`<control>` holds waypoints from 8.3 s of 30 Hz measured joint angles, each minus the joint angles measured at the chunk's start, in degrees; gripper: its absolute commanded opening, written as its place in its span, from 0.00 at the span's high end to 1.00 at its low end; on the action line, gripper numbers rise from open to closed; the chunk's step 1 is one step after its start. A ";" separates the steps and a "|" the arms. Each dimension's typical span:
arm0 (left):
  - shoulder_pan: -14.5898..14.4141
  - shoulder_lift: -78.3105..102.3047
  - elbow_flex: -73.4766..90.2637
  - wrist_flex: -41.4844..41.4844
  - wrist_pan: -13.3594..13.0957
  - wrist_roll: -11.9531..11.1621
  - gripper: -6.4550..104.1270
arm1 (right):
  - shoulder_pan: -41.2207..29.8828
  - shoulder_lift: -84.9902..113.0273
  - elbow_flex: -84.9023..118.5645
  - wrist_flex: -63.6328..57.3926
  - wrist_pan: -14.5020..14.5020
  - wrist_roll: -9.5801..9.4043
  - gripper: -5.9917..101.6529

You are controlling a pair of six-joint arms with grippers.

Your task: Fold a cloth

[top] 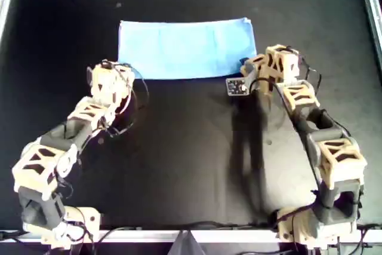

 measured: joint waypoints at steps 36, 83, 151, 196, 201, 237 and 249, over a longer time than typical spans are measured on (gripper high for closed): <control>-0.18 12.92 2.02 -0.35 -0.09 0.00 0.50 | 0.18 0.00 0.00 0.00 -0.18 0.00 0.82; -0.18 -4.75 -5.71 0.62 -0.18 0.00 0.04 | 0.18 0.00 0.00 0.00 -0.18 0.00 0.74; -2.02 32.26 36.12 1.58 1.05 -0.35 0.95 | 1.32 36.47 44.56 -0.18 -1.14 0.26 0.94; -9.76 96.77 75.67 1.67 -0.18 0.00 0.43 | 0.09 94.48 94.83 -0.18 0.00 -0.53 0.48; -9.76 99.05 75.76 1.67 -0.18 0.00 0.43 | 0.00 108.19 97.73 -0.18 0.00 -0.53 0.48; -2.11 101.69 75.76 1.67 -0.44 0.00 0.43 | -0.09 63.98 75.32 -0.18 0.00 -0.18 0.28; -2.11 101.69 75.76 1.67 -0.44 0.00 0.43 | -0.09 53.53 67.41 -0.18 0.00 -0.18 0.28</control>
